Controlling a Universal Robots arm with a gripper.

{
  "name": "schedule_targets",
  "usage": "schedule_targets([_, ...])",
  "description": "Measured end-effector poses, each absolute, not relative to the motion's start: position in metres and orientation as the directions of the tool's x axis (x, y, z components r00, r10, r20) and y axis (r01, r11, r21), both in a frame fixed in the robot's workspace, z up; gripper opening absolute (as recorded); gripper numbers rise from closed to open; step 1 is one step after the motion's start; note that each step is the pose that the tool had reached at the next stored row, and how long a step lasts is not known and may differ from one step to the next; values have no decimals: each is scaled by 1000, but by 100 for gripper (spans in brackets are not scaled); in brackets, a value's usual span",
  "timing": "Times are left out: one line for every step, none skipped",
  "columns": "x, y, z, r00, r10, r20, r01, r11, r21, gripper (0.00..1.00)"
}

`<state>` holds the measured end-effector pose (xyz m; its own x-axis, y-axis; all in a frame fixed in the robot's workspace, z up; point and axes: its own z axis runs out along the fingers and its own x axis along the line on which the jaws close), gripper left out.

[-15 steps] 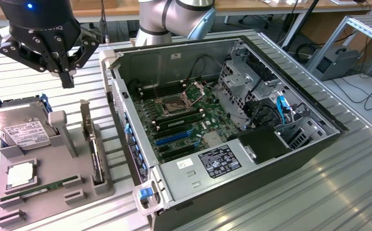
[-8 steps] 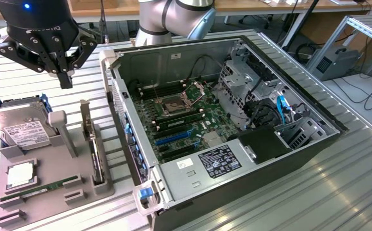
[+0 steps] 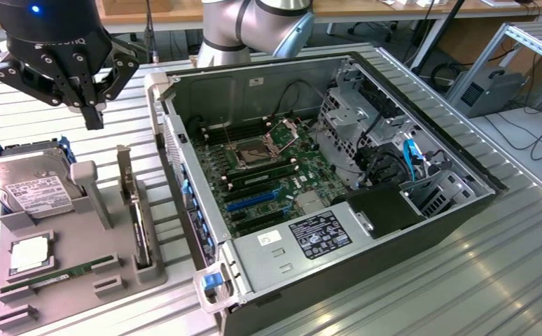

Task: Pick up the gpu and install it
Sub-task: 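Reach for the gpu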

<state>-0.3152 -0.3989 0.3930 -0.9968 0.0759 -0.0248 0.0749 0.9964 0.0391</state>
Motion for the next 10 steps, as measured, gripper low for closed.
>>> schedule_targets([-316, -399, 393, -997, 76, -25, 75, 996, 39, 11])
schedule_targets([-316, -399, 393, -997, 76, -25, 75, 996, 38, 11])
schedule_targets([-316, -399, 393, -997, 76, -25, 75, 996, 38, 11])
schedule_targets([-317, -399, 393, -997, 76, -25, 75, 996, 37, 11])
schedule_targets([-317, -399, 393, -997, 76, -25, 75, 997, 37, 11])
schedule_targets([-318, -399, 393, -997, 76, -25, 75, 997, 37, 11])
schedule_targets([-318, -399, 393, -997, 76, -25, 75, 997, 36, 11])
schedule_targets([-319, -399, 393, -997, 76, -25, 75, 997, 36, 11])
schedule_targets([-319, -399, 393, -997, 76, -25, 75, 997, 35, 11])
schedule_targets([-319, -399, 393, -997, 76, -25, 75, 997, 35, 11])
